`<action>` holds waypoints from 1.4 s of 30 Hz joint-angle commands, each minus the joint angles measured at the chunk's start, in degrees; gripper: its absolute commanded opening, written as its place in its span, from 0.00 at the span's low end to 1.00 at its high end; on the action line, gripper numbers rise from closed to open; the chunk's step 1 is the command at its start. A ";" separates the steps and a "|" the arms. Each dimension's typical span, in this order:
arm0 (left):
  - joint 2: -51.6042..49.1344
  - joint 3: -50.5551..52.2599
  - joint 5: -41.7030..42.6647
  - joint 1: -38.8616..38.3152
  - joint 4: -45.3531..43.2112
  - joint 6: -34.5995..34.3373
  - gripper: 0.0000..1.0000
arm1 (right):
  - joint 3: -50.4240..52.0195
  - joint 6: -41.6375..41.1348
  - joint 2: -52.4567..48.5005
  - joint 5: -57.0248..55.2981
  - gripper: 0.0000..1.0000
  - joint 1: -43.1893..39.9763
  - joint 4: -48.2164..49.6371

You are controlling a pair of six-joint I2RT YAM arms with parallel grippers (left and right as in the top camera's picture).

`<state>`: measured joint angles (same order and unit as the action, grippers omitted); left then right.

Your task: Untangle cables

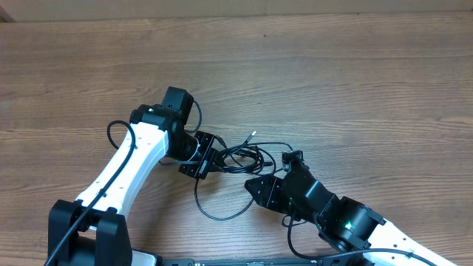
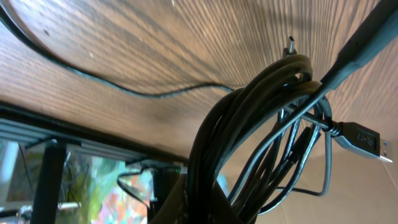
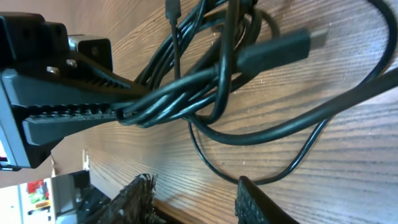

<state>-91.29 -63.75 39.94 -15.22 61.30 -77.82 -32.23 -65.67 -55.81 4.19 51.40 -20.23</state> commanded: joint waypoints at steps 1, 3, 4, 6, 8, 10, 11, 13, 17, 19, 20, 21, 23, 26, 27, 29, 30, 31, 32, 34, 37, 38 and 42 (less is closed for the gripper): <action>0.35 -1.03 5.11 0.31 0.02 -0.61 0.04 | 0.28 -4.92 0.46 -2.12 0.39 -0.15 0.22; 0.35 -1.03 5.09 0.17 0.44 -0.68 0.05 | 0.28 -7.21 0.46 -4.44 0.39 -0.15 0.22; 0.35 -1.03 5.46 0.13 0.39 -1.27 0.05 | 0.28 -8.63 0.42 -5.25 0.38 -0.15 0.22; 0.35 -1.03 6.73 0.13 0.44 -1.46 0.05 | 0.28 -12.87 0.39 -7.15 0.38 -0.15 0.22; 0.35 -1.03 7.10 -0.13 0.44 -1.46 0.05 | 0.28 -15.43 0.39 -8.98 0.38 -0.15 0.28; 0.35 -1.03 7.10 -0.37 0.46 -1.46 0.06 | 0.28 -16.83 0.31 -11.10 0.38 -0.15 0.39; 0.35 -1.03 7.13 -0.55 0.46 -1.46 0.06 | 0.28 -17.05 0.24 -11.96 0.38 -0.15 0.46; 0.35 -1.03 7.89 -0.59 0.50 -1.38 0.06 | 0.28 -17.07 -0.07 -13.44 0.36 -0.15 0.68; 0.35 -1.03 9.57 -0.61 0.72 0.48 0.06 | 0.28 -18.43 -1.31 -14.69 0.31 -0.15 1.09; 0.35 -1.03 10.54 -0.96 1.09 0.98 0.06 | 0.28 -21.38 -2.43 -14.71 0.29 -0.15 1.40; 0.35 -1.03 10.86 -1.36 1.05 1.16 0.06 | 0.28 -22.03 -3.08 -14.73 0.29 -0.15 2.01; 0.35 -1.03 10.97 -1.62 1.09 1.16 0.06 | 0.28 -22.32 -3.72 -14.86 0.29 -0.15 2.91; 0.35 -1.03 11.06 -2.03 1.07 1.16 0.06 | 0.28 -22.86 -4.83 -15.04 0.28 -0.15 4.70; 0.35 -1.03 12.17 -2.58 1.05 1.66 0.06 | 0.28 -22.86 -5.73 -15.39 0.27 -0.15 7.37; 0.35 -1.03 12.81 -2.71 1.03 2.38 0.06 | 0.28 -22.86 -5.86 -16.00 0.27 -0.15 8.24; 0.35 -1.03 14.43 -2.86 1.05 3.76 0.06 | 0.28 -22.88 -5.95 -17.16 0.27 -0.15 9.66; 0.35 -1.03 15.45 -2.86 1.03 4.70 0.06 | 0.28 -22.88 -5.95 -17.73 0.27 -0.15 10.29; 0.35 -1.03 16.11 -2.86 1.05 5.44 0.05 | 0.28 -22.88 -5.95 -18.29 0.25 -0.15 10.84; 0.35 -1.03 16.68 -2.86 1.03 6.08 0.05 | 0.28 -22.88 -5.95 -18.78 0.24 -0.15 11.23; 0.35 -1.03 17.46 -2.86 1.03 7.26 0.05 | 0.28 -22.88 -5.95 -20.13 0.17 -0.15 11.47; 0.35 -1.03 19.30 -2.86 1.03 9.25 0.05 | 0.28 -22.86 -5.95 -21.66 0.04 -0.15 11.41; 0.35 -1.03 19.76 -2.86 1.03 9.97 0.05 | 0.28 -22.84 -5.95 -21.77 0.04 -0.15 11.41; 0.35 -1.03 19.89 -2.82 0.39 10.32 0.05 | 0.28 -18.80 -5.95 -21.75 0.04 -0.15 9.99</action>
<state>-91.29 -63.77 54.81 -17.28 61.71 -71.02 -32.18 -88.29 -61.73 -15.11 51.42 -9.26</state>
